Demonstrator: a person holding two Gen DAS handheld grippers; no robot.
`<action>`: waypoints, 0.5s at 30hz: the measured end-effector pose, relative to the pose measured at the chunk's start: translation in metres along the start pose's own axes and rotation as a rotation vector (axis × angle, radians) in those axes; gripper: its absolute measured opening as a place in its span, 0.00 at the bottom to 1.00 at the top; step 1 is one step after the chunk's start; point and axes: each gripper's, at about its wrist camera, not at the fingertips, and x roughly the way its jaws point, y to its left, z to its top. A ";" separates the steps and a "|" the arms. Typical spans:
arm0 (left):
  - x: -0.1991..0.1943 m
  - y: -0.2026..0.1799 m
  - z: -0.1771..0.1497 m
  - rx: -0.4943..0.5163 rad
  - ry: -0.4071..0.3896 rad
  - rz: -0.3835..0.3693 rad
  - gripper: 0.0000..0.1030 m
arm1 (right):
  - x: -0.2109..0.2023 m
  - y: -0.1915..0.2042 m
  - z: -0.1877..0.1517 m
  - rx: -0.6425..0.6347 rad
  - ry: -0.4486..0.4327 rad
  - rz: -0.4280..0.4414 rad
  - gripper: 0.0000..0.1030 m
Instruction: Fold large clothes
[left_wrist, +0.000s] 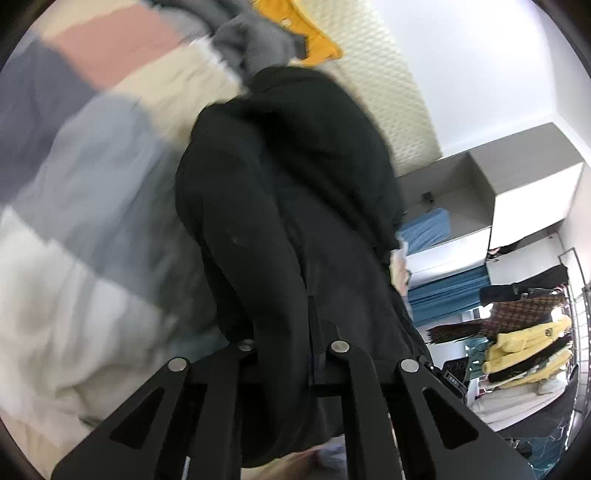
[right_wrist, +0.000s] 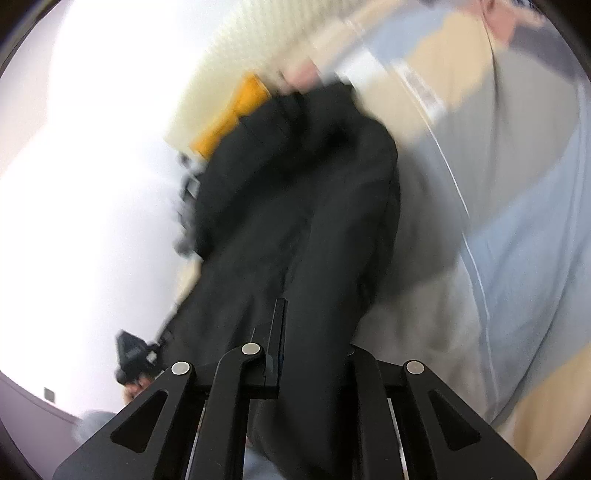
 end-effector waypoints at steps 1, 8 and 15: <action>-0.003 -0.010 0.005 0.010 -0.009 -0.003 0.07 | -0.009 0.011 0.003 -0.011 -0.028 0.006 0.08; -0.047 -0.074 0.054 0.047 -0.091 -0.040 0.03 | -0.055 0.094 0.024 -0.081 -0.141 0.004 0.08; -0.080 -0.094 0.066 0.089 -0.101 -0.027 0.03 | -0.087 0.132 0.038 -0.089 -0.171 0.020 0.08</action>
